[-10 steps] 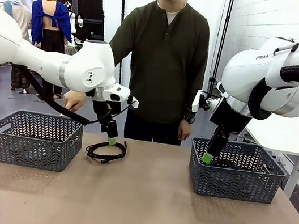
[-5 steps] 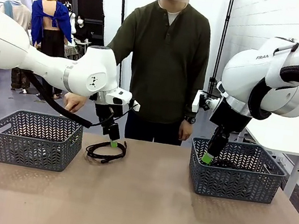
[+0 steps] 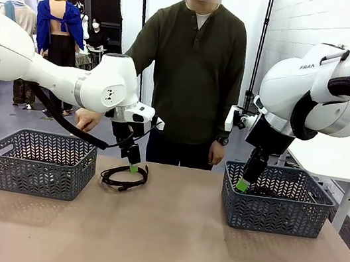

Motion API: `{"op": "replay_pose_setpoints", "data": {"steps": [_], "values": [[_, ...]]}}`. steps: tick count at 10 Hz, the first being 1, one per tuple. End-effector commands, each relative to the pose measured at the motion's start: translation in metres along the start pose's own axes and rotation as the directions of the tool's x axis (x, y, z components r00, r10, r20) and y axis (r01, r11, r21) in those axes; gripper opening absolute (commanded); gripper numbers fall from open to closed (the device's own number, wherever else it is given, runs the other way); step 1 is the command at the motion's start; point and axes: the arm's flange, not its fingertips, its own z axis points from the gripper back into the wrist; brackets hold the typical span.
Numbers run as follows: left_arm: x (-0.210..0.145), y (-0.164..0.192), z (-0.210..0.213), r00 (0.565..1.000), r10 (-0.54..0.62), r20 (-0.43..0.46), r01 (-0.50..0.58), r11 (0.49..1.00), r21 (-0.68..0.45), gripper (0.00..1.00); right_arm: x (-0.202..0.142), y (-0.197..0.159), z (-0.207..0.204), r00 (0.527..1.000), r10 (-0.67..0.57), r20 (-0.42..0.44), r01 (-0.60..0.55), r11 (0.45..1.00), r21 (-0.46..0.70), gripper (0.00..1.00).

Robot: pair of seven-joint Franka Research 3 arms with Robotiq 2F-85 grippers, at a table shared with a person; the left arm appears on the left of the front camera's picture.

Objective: Organize the cables according to human instructions.
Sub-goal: Pick up a bundle of cables and place it in the basket indicated by the human.

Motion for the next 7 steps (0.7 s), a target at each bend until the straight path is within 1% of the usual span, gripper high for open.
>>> {"op": "replay_pose_setpoints", "data": {"steps": [1, 3, 6, 7], "values": [[0.005, 0.001, -0.006, 1.000, 0.004, 0.003, -0.004, 1.000, -0.021, 1.00, 0.000, -0.001, 0.000, 1.000, -0.004, -0.005, 0.004, 1.000, -0.005, 1.00], [0.016, 0.004, -0.020, 1.000, 0.016, -0.016, -0.016, 1.000, -0.016, 1.00, 0.000, -0.001, 0.000, 1.000, -0.004, -0.005, 0.004, 1.000, -0.005, 1.00], [0.019, 0.011, -0.038, 0.997, 0.063, -0.039, -0.063, 0.998, 0.004, 1.00, 0.000, -0.001, 0.000, 1.000, -0.004, -0.005, 0.004, 1.000, -0.005, 1.00], [0.025, 0.014, -0.044, 0.996, 0.079, -0.044, -0.079, 0.997, 0.007, 1.00, 0.000, -0.001, 0.000, 1.000, -0.004, -0.005, 0.004, 1.000, -0.005, 1.00]]}}
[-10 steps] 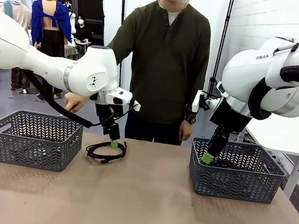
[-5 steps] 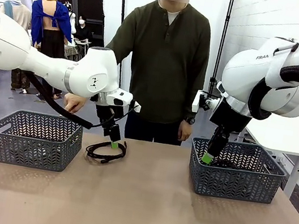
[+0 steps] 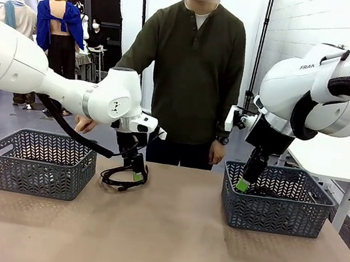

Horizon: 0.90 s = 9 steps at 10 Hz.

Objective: Organize the cables according to human instructions.
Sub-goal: Pick up a bundle of cables and place it in the basket indicated by the human.

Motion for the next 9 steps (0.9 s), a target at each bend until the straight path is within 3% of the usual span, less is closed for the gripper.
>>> {"op": "replay_pose_setpoints", "data": {"steps": [1, 9], "values": [[0.020, 0.007, -0.009, 0.999, 0.041, -0.010, -0.041, 0.999, 0.031, 1.00, 0.000, -0.001, 0.000, 1.000, -0.004, -0.005, 0.004, 1.000, -0.005, 1.00], [0.049, 0.023, -0.043, 0.999, 0.032, -0.030, -0.030, 0.998, 0.052, 1.00, 0.000, -0.001, 0.000, 1.000, -0.004, -0.005, 0.004, 1.000, -0.005, 1.00]]}}
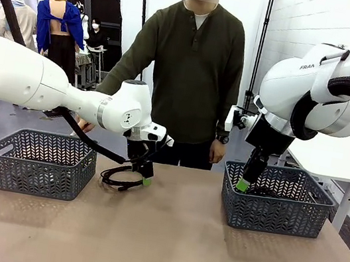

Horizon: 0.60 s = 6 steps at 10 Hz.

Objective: Organize the cables according to human instructions.
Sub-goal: Pick up a bundle of cables and place it in the basket indicated by the human.

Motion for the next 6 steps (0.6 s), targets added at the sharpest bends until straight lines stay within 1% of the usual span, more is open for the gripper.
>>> {"op": "replay_pose_setpoints", "data": {"steps": [1, 6], "values": [[0.0153, 0.0061, -0.0019, 1.000, 0.006, -0.027, -0.005, 0.999, 0.033, 1.00, 0.0004, -0.0012, -0.0004, 1.000, -0.004, -0.005, 0.004, 1.000, -0.005, 1.00], [0.0184, 0.0126, -0.0096, 0.998, 0.018, -0.054, -0.017, 1.000, 0.013, 1.00, 0.0004, -0.0012, -0.0004, 1.000, -0.004, -0.005, 0.004, 1.000, -0.005, 1.00]]}}
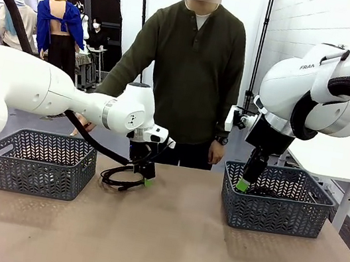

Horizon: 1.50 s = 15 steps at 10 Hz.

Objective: Organize the cables according to human instructions.
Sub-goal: Pick up a bundle of cables and place it in the basket indicated by the human.

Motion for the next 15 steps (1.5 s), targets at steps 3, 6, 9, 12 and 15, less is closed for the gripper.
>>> {"op": "replay_pose_setpoints", "data": {"steps": [3, 6, 9, 12, 15], "values": [[0.013, 0.010, -0.001, 0.999, 0.012, -0.051, -0.012, 1.000, 0.005, 1.00, 0.000, -0.001, 0.000, 1.000, -0.004, -0.005, 0.004, 1.000, -0.005, 1.00], [0.014, 0.013, -0.007, 0.998, 0.016, -0.063, -0.016, 1.000, 0.000, 1.00, 0.000, -0.001, 0.000, 1.000, -0.004, -0.005, 0.004, 1.000, -0.005, 1.00], [0.011, 0.013, -0.013, 0.997, 0.023, -0.072, -0.023, 1.000, -0.002, 1.00, 0.000, -0.001, 0.000, 1.000, -0.004, -0.005, 0.004, 1.000, -0.005, 1.00], [0.013, 0.013, -0.018, 0.997, 0.033, -0.073, -0.032, 0.999, 0.014, 1.00, 0.000, -0.001, 0.000, 1.000, -0.004, -0.005, 0.004, 1.000, -0.005, 1.00], [0.015, 0.009, -0.019, 0.996, 0.011, -0.089, -0.009, 1.000, 0.025, 1.00, 0.000, -0.001, 0.000, 1.000, -0.004, -0.005, 0.004, 1.000, -0.005, 1.00]]}}
